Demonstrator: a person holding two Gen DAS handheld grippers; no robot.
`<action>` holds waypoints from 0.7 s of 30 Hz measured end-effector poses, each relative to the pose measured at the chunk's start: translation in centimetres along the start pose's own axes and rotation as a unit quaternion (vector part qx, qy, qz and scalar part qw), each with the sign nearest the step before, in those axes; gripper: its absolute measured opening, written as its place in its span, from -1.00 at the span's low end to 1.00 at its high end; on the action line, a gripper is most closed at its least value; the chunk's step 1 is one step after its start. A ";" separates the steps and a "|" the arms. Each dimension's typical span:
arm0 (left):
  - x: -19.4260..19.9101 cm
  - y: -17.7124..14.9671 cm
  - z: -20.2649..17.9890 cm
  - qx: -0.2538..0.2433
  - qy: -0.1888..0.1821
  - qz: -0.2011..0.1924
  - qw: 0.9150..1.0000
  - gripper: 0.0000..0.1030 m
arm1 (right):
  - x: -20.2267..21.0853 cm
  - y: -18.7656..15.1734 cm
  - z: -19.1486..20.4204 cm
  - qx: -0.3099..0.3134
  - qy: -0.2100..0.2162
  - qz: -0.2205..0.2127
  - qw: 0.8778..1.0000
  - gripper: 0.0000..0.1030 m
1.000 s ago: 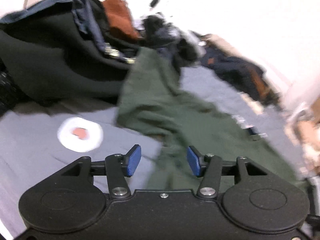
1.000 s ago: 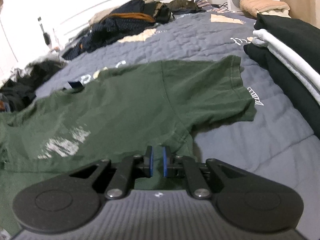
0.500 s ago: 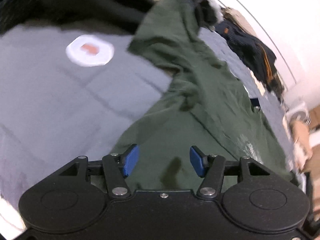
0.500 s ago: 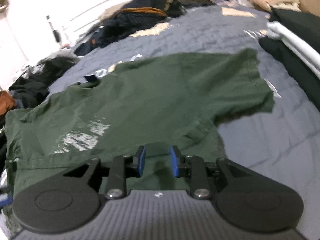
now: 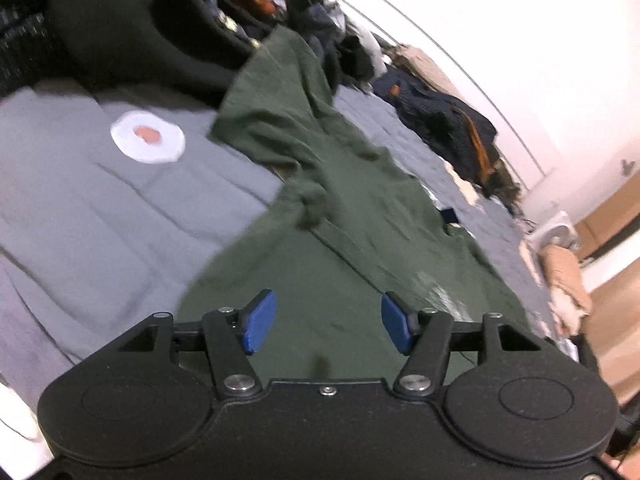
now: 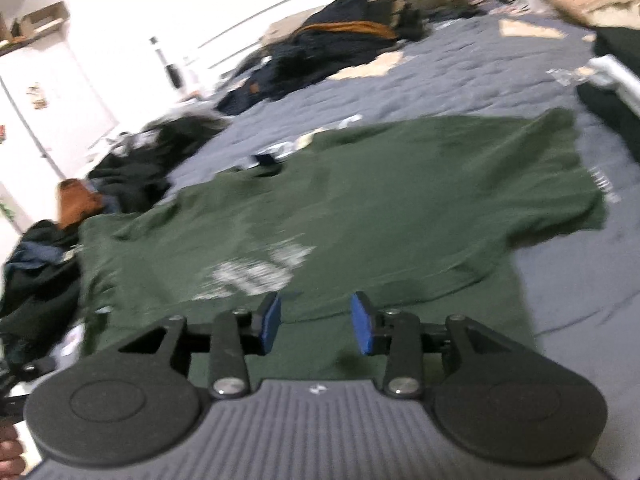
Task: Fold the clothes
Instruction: 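Open both grippers and smooth the shirt flat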
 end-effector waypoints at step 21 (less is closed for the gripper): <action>-0.3 -4.0 -4.0 -0.055 -0.019 0.030 0.998 0.23 | 6.1 -4.1 -5.4 -0.173 0.017 -0.003 0.985 -0.20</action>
Point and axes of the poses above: each gripper's, at about its wrist camera, not at the fingertips, and x roughly against the way its jaws point, z to its left, y to its top, the point moved 5 cm from there along -x, roughly the way its jaws point, and after that the axes turned 3 degrees about z, right-handed, at the moved point
